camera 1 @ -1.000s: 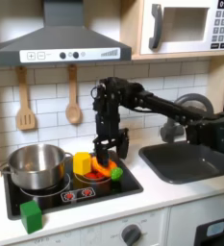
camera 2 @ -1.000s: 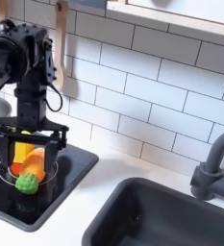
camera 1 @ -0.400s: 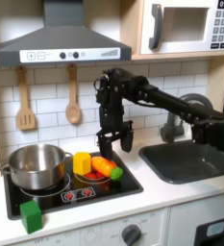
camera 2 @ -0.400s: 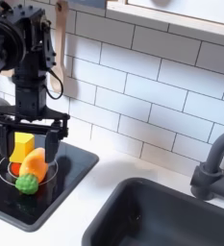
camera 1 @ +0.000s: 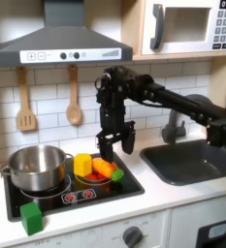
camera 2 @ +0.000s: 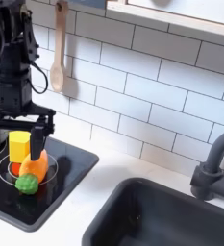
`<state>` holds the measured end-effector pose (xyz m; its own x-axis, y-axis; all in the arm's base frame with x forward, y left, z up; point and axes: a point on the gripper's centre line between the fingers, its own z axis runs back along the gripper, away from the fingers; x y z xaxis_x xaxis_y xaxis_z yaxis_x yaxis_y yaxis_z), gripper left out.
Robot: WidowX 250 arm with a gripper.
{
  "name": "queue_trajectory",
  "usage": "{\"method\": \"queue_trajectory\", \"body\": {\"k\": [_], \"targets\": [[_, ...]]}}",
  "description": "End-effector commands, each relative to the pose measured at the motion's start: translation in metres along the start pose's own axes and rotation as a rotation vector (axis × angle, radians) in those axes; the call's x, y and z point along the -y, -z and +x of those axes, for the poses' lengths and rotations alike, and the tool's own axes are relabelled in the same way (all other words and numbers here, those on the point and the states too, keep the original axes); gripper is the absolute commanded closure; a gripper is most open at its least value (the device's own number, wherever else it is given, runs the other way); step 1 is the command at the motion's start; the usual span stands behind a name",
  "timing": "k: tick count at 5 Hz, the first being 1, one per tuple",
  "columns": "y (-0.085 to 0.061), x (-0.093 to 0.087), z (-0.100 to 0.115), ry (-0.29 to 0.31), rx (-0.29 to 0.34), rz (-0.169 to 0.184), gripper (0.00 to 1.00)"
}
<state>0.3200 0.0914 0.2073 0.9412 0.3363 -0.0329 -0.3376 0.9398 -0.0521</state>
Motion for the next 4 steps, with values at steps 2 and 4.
{"method": "queue_trajectory", "body": {"k": [2,4], "targets": [[-0.01,-0.02,-0.043,-0.003,-0.012,-0.026,0.0],[-0.014,-0.026,-0.04,-0.019,0.004,-0.033,0.0]]}}
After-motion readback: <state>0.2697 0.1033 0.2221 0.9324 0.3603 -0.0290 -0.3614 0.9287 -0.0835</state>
